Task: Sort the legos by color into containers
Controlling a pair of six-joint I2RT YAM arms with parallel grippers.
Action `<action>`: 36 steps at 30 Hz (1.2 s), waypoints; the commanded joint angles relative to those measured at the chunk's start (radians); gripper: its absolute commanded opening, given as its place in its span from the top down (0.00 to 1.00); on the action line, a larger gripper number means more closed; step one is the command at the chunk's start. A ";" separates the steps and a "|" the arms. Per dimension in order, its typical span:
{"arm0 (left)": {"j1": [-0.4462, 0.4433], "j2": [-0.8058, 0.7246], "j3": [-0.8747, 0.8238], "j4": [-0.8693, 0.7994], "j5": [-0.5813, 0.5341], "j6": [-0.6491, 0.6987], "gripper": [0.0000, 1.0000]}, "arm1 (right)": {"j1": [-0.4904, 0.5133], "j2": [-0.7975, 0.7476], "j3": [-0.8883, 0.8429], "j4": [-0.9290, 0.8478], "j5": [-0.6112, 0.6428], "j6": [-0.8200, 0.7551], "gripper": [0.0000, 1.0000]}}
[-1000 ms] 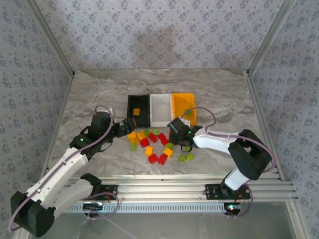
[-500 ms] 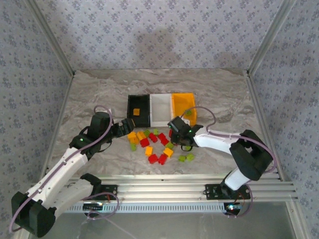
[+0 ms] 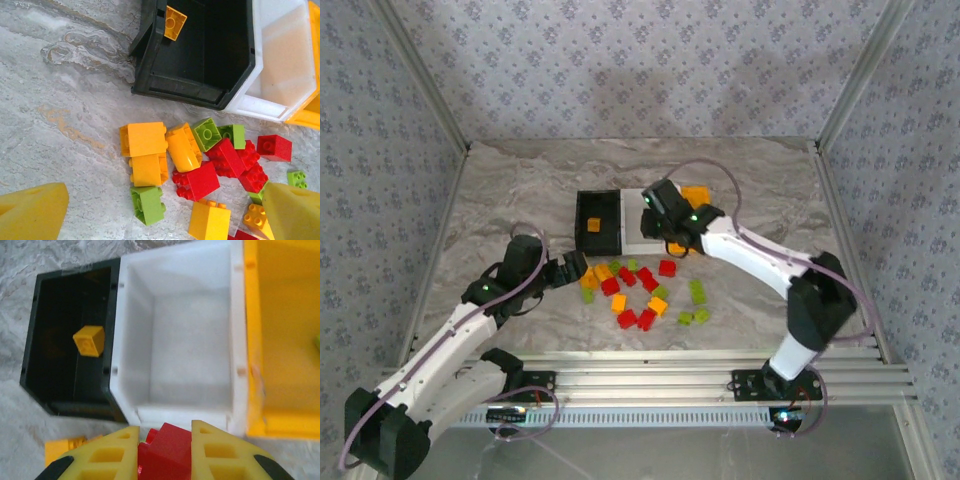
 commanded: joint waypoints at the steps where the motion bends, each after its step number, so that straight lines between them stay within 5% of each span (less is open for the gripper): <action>1: 0.010 -0.013 -0.023 -0.027 0.010 -0.009 0.01 | -0.028 0.137 0.108 -0.075 0.051 -0.083 0.78; 7: 0.014 0.003 -0.060 -0.009 0.036 0.004 0.01 | -0.052 0.337 0.292 -0.149 0.095 -0.105 0.73; 14: 0.013 0.052 -0.069 0.024 0.089 0.034 0.05 | -0.057 0.353 0.329 -0.140 0.093 -0.097 0.55; 19: -0.008 0.107 -0.059 0.031 0.133 0.060 0.14 | -0.053 0.267 0.277 -0.105 0.099 -0.095 0.38; 26: -0.096 0.228 -0.080 0.093 0.125 0.049 0.28 | -0.023 0.070 0.057 -0.017 0.087 -0.071 0.36; 36: -0.101 0.382 -0.093 0.207 0.117 0.034 0.43 | -0.016 -0.165 -0.192 0.017 0.109 -0.025 0.35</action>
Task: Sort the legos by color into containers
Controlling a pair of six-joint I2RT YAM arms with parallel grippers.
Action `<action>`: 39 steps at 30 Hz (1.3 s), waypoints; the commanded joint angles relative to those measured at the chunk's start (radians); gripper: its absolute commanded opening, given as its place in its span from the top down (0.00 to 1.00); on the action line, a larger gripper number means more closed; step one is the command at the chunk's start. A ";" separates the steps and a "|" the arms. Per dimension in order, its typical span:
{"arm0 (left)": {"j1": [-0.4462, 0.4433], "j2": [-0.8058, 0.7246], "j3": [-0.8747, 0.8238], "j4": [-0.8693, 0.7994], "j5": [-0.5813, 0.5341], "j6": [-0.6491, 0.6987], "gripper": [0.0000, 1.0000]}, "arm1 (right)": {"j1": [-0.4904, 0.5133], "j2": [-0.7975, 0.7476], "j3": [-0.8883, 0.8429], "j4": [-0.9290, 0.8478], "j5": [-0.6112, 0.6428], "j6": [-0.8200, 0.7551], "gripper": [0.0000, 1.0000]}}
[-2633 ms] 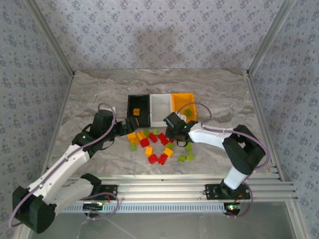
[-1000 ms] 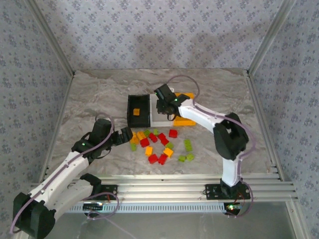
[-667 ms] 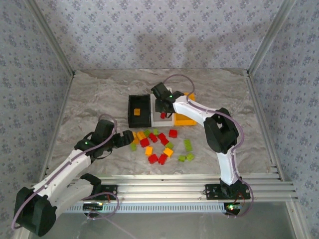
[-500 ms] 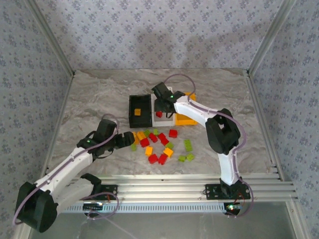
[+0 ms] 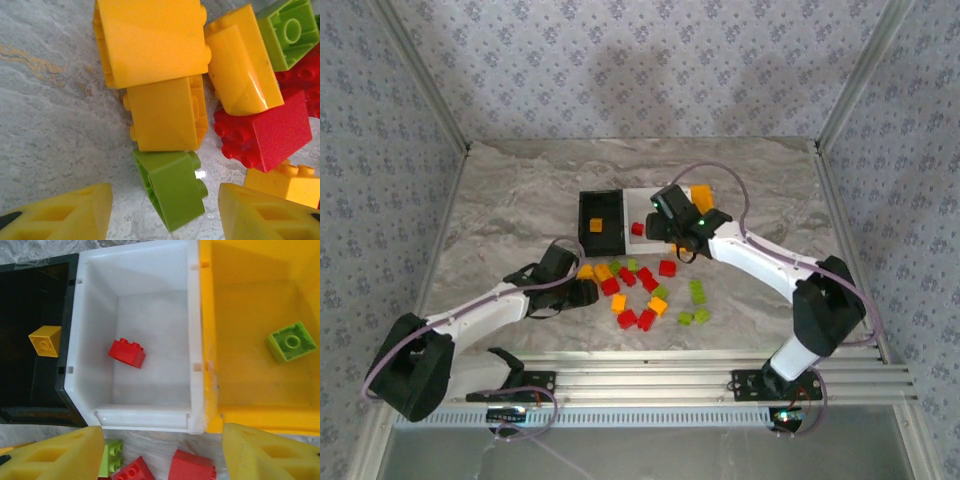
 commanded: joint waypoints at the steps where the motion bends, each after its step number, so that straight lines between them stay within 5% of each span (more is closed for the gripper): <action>1: -0.005 0.038 0.004 0.055 -0.001 0.004 0.44 | -0.001 -0.070 -0.059 0.006 0.034 0.035 0.35; 16: -0.004 0.008 -0.011 -0.004 -0.027 0.010 0.74 | -0.026 -0.194 -0.180 0.000 0.056 0.070 0.34; 25: -0.043 -0.095 0.161 -0.120 -0.024 0.013 0.76 | -0.071 -0.337 -0.312 -0.031 0.083 0.117 0.34; 32: -0.125 0.269 0.551 0.017 0.028 0.044 0.79 | -0.122 -0.464 -0.460 -0.068 0.095 0.185 0.34; 39: -0.177 0.690 1.043 -0.016 0.103 0.077 0.80 | -0.128 -0.552 -0.547 -0.122 0.102 0.220 0.34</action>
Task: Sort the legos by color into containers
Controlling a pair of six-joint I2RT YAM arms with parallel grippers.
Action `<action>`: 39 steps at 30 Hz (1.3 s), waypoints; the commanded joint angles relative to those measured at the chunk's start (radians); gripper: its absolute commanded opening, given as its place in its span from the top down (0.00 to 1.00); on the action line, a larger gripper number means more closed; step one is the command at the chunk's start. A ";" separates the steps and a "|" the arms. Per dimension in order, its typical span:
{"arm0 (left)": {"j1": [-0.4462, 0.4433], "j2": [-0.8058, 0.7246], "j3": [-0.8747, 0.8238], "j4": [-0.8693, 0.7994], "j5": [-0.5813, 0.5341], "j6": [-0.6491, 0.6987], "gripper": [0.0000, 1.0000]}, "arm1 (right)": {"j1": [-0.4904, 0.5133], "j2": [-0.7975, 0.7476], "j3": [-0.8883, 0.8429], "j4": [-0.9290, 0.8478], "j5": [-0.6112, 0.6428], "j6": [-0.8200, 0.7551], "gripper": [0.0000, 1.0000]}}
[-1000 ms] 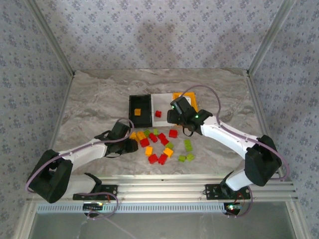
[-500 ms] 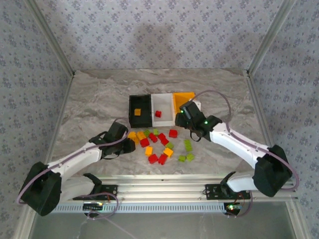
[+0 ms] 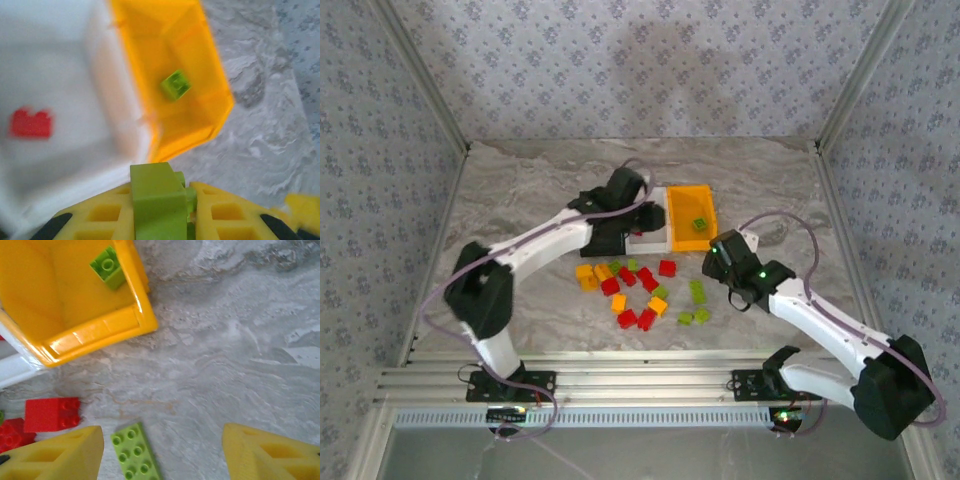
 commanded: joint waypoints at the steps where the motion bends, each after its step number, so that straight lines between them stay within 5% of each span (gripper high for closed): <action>1: -0.018 0.159 0.199 -0.037 0.063 0.035 0.80 | -0.008 -0.045 -0.035 -0.056 0.029 0.043 0.34; 10: -0.036 0.461 0.588 -0.191 0.070 0.051 0.77 | -0.035 -0.083 -0.055 -0.064 0.019 0.033 0.34; 16: -0.037 0.503 0.647 -0.216 0.062 0.046 0.45 | -0.048 -0.085 -0.047 -0.058 0.002 0.020 0.32; 22: -0.042 0.422 0.646 -0.196 0.068 0.038 0.33 | -0.056 -0.075 -0.038 -0.054 -0.028 0.010 0.32; 28: -0.049 0.173 0.396 -0.085 0.085 0.037 0.18 | -0.049 0.015 -0.026 -0.010 -0.136 -0.037 0.27; 29: -0.048 0.117 0.322 -0.059 0.087 0.032 0.02 | -0.039 0.041 -0.027 0.005 -0.156 -0.043 0.26; 39: -0.049 -0.451 -0.383 0.006 -0.141 0.005 0.01 | 0.080 0.316 0.045 0.081 -0.177 -0.073 0.25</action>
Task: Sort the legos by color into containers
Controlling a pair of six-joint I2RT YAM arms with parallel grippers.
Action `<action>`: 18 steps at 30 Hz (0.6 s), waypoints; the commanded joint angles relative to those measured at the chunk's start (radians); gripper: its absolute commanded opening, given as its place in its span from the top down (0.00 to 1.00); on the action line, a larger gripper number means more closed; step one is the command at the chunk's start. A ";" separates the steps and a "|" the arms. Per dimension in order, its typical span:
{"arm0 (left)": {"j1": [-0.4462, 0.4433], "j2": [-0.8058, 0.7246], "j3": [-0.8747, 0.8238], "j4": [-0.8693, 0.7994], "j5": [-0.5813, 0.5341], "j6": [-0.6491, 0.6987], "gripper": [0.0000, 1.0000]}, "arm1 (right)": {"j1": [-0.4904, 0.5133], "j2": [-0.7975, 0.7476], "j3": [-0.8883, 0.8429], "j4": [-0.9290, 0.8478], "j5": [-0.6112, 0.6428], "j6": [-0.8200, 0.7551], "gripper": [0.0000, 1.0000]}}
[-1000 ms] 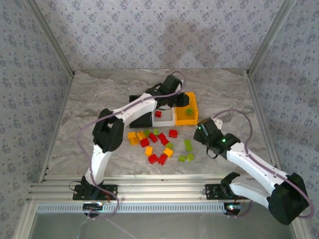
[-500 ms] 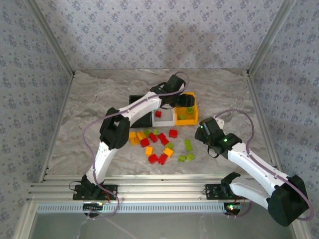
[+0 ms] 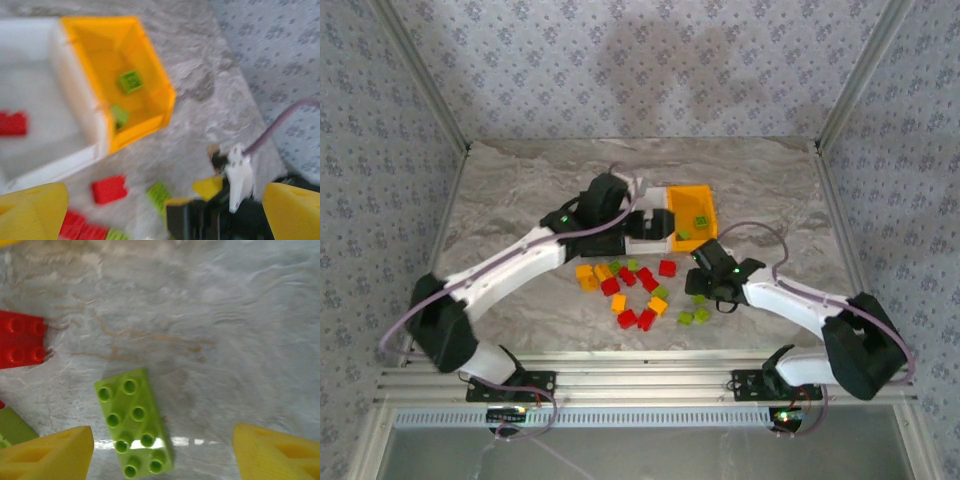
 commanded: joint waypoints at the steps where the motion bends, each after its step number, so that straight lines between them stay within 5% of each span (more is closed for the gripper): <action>1: -0.004 -0.143 -0.192 -0.011 -0.144 -0.032 0.01 | 0.017 0.067 0.058 0.011 0.003 -0.022 0.26; 9: 0.012 -0.489 -0.504 -0.106 -0.348 -0.141 0.00 | 0.042 0.221 0.110 -0.026 0.020 -0.024 0.47; 18: 0.076 -0.600 -0.610 -0.138 -0.364 -0.173 0.00 | 0.076 0.236 0.131 -0.016 0.009 -0.019 0.73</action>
